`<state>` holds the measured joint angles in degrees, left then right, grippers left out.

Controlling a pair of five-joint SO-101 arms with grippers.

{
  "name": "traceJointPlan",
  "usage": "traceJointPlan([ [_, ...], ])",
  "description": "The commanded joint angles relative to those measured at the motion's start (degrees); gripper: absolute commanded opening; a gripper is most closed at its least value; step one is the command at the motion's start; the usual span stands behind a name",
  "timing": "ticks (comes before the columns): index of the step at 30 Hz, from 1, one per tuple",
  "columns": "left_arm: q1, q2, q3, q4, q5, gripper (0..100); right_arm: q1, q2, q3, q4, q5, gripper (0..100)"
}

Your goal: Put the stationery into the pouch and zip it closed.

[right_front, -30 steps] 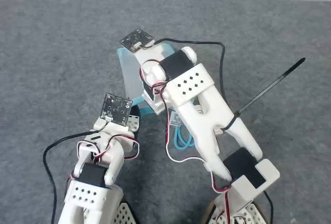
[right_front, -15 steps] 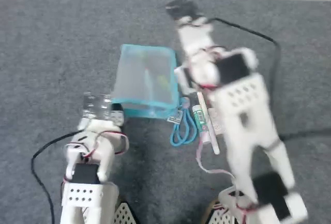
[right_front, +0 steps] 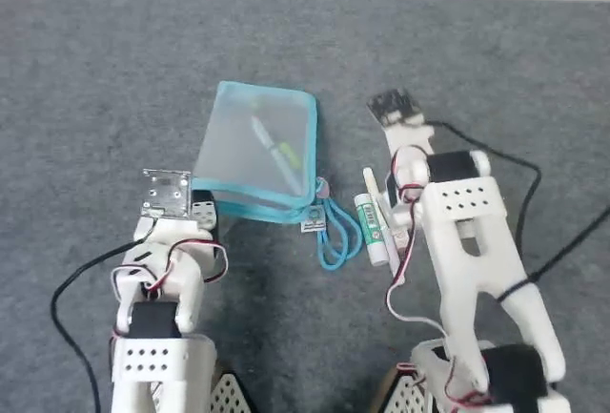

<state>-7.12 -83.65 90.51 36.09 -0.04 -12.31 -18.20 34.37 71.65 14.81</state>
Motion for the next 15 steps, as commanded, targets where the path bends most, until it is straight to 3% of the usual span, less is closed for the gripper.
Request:
traceJointPlan([
  [1, -2.1, -1.1, -4.3, -0.3, 1.6, 1, 0.6, 2.2, 1.3, -4.9, 1.3, 17.7],
  [3, -2.6, -0.7, -4.4, -0.3, 1.2, 1, 0.3, 4.8, 1.3, -6.1, 1.2, 17.7],
  [7, 5.1, -1.0, -2.1, 0.0, -3.0, 1, 0.5, 10.2, 1.3, -9.3, 1.2, 17.7],
  [12, -3.1, -0.7, -5.2, 0.0, 1.5, 1, 0.7, 15.3, 1.2, -10.2, 1.2, 17.7],
  [15, 2.2, -1.0, -3.1, 0.1, -3.3, 1, 0.7, 16.6, 0.9, -10.9, 1.2, 17.7],
])
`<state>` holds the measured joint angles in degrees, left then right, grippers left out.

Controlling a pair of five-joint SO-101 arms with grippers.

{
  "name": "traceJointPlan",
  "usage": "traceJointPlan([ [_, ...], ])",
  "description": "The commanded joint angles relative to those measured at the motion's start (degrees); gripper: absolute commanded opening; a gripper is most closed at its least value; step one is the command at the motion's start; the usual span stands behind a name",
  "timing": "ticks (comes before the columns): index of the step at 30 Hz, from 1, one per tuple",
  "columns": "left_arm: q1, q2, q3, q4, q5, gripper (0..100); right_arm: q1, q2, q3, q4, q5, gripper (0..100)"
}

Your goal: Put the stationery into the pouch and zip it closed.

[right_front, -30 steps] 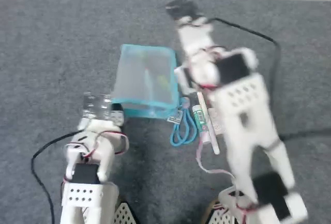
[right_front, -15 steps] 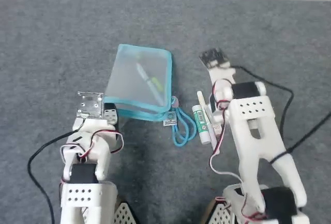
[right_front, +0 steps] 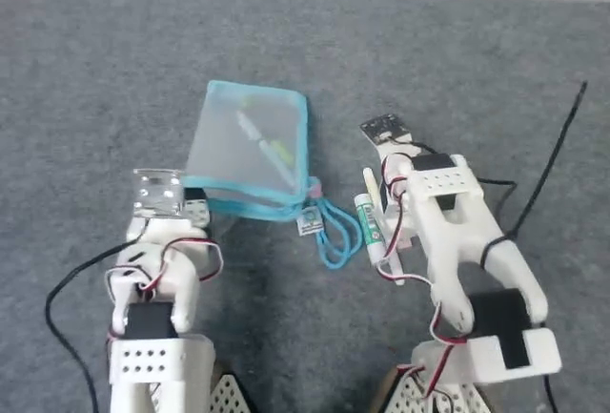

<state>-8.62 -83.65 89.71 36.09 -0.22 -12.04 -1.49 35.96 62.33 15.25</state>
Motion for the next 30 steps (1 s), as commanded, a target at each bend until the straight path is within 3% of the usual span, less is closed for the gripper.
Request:
traceJointPlan([
  [1, 3.7, -1.1, -2.7, 0.0, -3.3, 1, 0.4, -0.1, -0.4, -2.2, 0.8, 17.7],
  [5, 0.5, -0.7, -3.9, 0.0, -0.7, 1, 1.2, 0.3, 0.1, -2.4, 0.9, 17.7],
  [19, 0.6, -0.7, -3.2, -0.3, -1.1, 1, 3.2, 0.3, 2.0, -1.3, 0.9, 17.6],
  [26, 0.6, -0.7, -3.1, -0.3, -1.1, 1, 3.2, 0.3, 2.0, -1.7, 0.9, 0.3],
  [30, 0.6, -0.7, -3.1, -0.3, -1.1, 1, 5.3, -0.1, 1.7, -1.5, 0.9, 0.7],
])
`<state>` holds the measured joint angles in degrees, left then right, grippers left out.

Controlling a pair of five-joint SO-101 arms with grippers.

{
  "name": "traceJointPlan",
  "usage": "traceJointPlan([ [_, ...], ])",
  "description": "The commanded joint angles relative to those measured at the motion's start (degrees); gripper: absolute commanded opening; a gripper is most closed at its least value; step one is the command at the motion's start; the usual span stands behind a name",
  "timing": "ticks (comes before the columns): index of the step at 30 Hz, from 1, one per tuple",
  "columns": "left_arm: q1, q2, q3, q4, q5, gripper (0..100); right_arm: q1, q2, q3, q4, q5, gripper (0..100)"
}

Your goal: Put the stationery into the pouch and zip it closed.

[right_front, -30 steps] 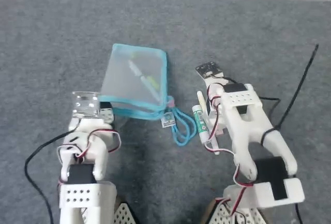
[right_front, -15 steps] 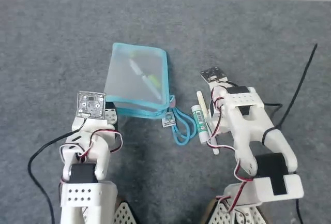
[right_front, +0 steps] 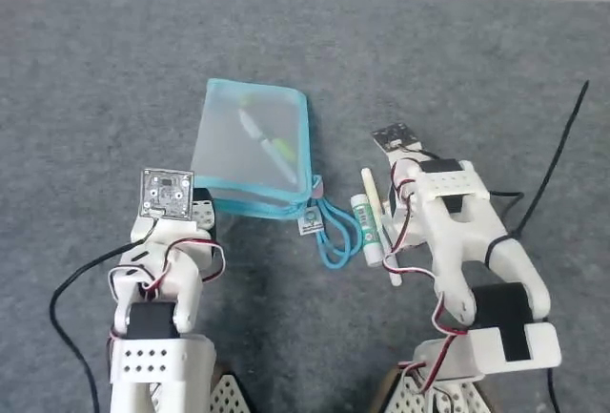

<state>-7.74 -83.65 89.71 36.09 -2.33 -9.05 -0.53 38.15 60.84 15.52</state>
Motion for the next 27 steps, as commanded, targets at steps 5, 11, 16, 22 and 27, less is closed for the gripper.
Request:
traceJointPlan([
  [5, -0.3, -0.7, -3.0, -0.3, 1.1, 1, 11.2, -3.8, -6.2, 4.1, -0.4, 0.6],
  [11, -0.3, -0.7, -2.8, -0.3, 1.2, 1, 20.3, -7.7, -11.1, 6.2, 1.4, 0.6],
  [16, 3.8, -0.7, -2.4, -0.3, 1.3, 1, 14.5, -9.5, -11.3, 11.3, 5.0, 0.6],
  [22, 6.9, -0.6, -2.4, 0.0, 1.5, 1, -0.3, -21.5, -9.3, 20.5, 5.5, 0.6],
  [27, 9.1, -0.6, -2.2, -0.1, 1.5, 1, -17.2, -32.0, -8.8, 27.1, 7.0, 0.6],
])
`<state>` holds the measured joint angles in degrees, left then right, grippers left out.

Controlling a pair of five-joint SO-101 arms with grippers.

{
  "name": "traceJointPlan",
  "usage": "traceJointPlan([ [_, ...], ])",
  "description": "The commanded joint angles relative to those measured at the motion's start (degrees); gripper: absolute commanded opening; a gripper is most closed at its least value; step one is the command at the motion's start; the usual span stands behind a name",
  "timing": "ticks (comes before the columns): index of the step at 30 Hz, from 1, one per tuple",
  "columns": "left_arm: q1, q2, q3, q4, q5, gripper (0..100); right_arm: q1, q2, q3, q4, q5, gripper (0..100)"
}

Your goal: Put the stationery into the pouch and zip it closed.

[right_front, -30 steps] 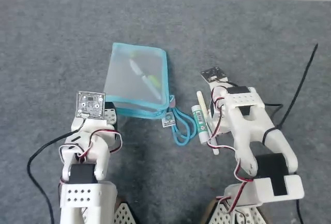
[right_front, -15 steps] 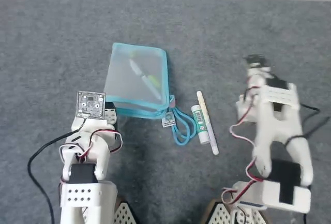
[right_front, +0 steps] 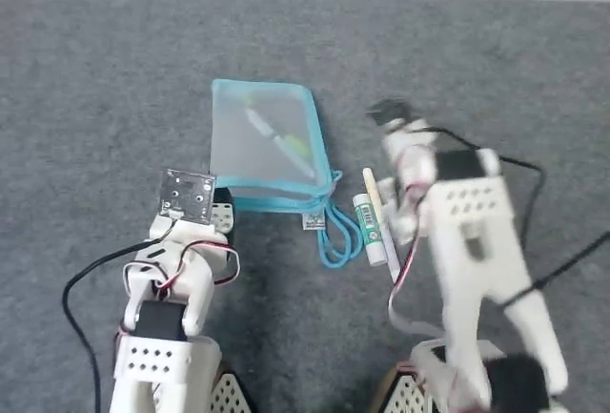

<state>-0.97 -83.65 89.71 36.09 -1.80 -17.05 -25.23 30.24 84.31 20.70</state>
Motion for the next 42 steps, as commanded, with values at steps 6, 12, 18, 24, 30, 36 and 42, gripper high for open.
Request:
traceJointPlan([
  [6, 8.1, -0.6, -2.1, 0.3, 1.0, 1, -17.5, -4.2, -5.8, 7.3, -0.4, 0.6],
  [12, 12.8, -0.6, -2.2, 2.1, 0.7, 1, -17.4, 5.5, -12.3, 7.3, -0.4, 0.6],
  [18, 14.8, -0.6, -2.2, 3.2, 0.5, 1, -17.3, 15.3, -19.5, 7.3, -0.9, 0.6],
  [24, 16.7, -0.6, -2.2, 3.3, 0.5, 1, -16.0, 23.9, -29.9, 9.5, -6.2, 0.6],
  [30, 16.7, -0.6, -2.2, 3.3, 0.5, 1, -12.8, 30.6, -42.7, 10.5, -14.6, 0.6],
  [36, 16.4, -0.6, -2.2, 3.1, 0.4, 1, -13.1, 34.9, -49.1, 13.3, -16.2, 2.3],
  [42, 16.3, -0.7, -2.2, 3.0, 0.4, 1, -13.5, 34.8, -49.7, 13.7, -15.9, 16.4],
])
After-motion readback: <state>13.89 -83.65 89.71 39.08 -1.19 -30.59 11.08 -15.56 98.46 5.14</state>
